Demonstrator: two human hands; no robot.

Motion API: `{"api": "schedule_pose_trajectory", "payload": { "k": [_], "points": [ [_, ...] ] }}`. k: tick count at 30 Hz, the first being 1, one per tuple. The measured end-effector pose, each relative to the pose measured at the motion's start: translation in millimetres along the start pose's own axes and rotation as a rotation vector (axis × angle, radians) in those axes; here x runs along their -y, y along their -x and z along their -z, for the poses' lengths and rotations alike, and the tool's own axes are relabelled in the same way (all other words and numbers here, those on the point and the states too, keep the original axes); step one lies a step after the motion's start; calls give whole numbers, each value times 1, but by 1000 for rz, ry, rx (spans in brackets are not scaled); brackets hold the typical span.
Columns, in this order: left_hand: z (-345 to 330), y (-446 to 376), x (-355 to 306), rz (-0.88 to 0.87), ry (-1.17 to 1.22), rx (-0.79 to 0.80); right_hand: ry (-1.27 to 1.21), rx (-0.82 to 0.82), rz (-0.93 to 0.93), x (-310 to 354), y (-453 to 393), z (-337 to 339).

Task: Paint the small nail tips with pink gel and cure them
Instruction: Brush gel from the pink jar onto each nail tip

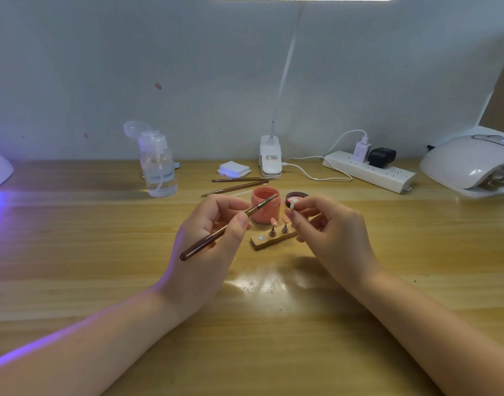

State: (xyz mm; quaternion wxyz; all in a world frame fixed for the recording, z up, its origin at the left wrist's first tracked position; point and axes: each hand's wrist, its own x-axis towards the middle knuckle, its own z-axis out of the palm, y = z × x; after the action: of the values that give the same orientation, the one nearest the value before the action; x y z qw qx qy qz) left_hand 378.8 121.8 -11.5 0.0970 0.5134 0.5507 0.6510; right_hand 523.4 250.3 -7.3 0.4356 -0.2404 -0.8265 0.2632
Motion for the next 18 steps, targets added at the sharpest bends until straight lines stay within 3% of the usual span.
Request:
{"api": "schedule_pose_trajectory", "payload": {
  "k": [18],
  "points": [
    [1, -2, 2, 23, -5, -39, -45, -16, -35, 2, 0, 3]
  ]
}}
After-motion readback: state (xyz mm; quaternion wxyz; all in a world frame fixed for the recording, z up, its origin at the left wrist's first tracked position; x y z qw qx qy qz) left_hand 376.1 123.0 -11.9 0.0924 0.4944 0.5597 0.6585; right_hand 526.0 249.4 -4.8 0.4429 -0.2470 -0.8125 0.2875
